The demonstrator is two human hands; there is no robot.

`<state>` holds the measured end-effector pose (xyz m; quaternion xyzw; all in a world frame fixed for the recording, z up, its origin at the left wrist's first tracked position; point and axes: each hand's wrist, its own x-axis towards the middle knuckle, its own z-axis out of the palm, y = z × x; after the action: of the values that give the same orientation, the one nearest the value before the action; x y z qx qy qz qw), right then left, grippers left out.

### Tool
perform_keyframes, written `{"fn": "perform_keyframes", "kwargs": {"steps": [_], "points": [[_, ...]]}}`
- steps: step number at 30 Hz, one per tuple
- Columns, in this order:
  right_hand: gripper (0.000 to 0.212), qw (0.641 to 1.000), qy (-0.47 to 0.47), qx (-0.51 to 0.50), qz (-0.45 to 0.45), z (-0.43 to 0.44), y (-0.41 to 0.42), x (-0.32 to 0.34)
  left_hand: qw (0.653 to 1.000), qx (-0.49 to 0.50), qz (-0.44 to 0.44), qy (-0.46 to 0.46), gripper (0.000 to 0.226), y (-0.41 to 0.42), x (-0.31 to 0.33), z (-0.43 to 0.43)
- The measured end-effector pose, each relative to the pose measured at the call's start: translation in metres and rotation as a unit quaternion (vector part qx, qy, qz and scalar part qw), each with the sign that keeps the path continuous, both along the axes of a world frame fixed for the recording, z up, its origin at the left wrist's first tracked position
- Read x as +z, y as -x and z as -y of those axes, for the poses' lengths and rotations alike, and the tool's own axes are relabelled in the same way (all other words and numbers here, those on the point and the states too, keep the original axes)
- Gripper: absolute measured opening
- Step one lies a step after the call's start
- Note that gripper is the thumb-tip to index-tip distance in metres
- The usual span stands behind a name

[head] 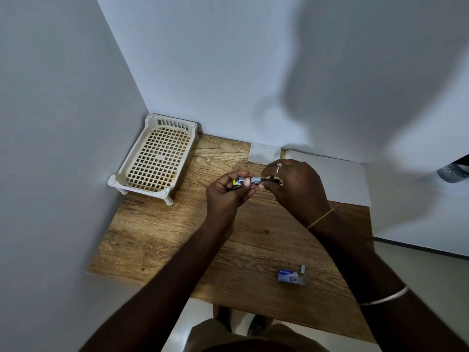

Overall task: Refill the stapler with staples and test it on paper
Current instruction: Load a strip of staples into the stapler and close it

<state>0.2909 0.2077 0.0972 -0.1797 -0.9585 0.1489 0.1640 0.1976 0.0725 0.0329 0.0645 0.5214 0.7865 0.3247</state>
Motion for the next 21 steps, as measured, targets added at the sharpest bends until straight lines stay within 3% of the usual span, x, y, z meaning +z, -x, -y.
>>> {"fn": "perform_keyframes", "kwargs": {"steps": [3, 10, 14, 21], "points": [[0.014, 0.998, -0.049, 0.023, 0.022, -0.003, -0.001, -0.001, 1.000, 0.000, -0.002, 0.001, 0.014, 0.001, -0.001, 0.000], [0.024, 0.990, -0.117, 0.051, 0.062, 0.000, 0.003, -0.003, 1.000, 0.001, 0.001, -0.002, 0.015, 0.001, -0.002, 0.000], [0.017, 0.979, -0.198, 0.051, 0.019, 0.009, 0.001, -0.011, 1.000, -0.002, 0.005, -0.012, 0.016, 0.002, -0.001, 0.001], [0.016, 0.988, -0.140, 0.042, -0.042, 0.010, -0.001, -0.008, 1.000, -0.002, 0.006, -0.017, 0.017, 0.002, -0.001, 0.000]]}}
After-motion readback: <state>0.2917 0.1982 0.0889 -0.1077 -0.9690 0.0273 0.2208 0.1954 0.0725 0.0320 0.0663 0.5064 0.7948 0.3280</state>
